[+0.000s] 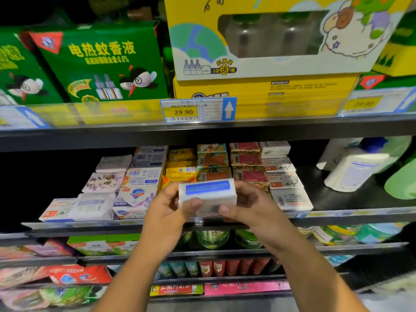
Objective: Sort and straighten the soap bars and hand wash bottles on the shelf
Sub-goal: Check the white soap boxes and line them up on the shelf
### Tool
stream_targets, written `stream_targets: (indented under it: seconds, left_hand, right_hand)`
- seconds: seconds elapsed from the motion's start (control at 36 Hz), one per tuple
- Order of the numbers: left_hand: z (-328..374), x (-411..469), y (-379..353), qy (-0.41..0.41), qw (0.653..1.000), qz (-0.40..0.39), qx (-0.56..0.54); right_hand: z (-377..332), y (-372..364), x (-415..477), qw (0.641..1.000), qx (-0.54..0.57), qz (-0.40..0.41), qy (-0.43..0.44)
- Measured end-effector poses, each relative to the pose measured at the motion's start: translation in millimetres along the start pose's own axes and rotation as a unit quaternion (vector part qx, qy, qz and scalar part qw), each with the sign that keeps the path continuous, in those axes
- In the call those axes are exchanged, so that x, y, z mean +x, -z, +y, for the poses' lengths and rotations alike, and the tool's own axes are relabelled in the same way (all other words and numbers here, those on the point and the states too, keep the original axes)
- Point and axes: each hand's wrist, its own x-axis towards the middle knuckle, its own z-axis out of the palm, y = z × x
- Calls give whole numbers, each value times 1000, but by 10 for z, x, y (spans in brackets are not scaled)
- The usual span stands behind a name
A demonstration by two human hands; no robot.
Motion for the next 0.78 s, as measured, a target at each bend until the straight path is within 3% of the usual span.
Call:
stream_targets:
  seconds: [0.11,0.19,0.28,0.39,0.44,0.56,0.78]
  left_hand:
    - [42,-27,-44,3,1000,0,20]
    - [-4,-43,62,24,996,-81,-13]
    - [-12,-62,146,-2,986,-157,50]
    - [16,-31,185,-61,982,-79,160]
    - [38,-11,222,-62,982,-45,171]
    - [58,-5,219,-5,994,-8,109]
    - [92,-54,94,23,999,13,26]
  right_hand:
    - [4,-62,13,999,22,39,-2]
    - [-7,-75,38,996,41,75,7]
    - [-34,-86,42,997,54,52,1]
    - [3,-58,34,987,157,-42,-21]
    - [19,-52,52,987,139,-79,-18]
    - [-16,-118,107,999,0,-31,7]
    - [-37,-196,94,999,-12,43,-20]
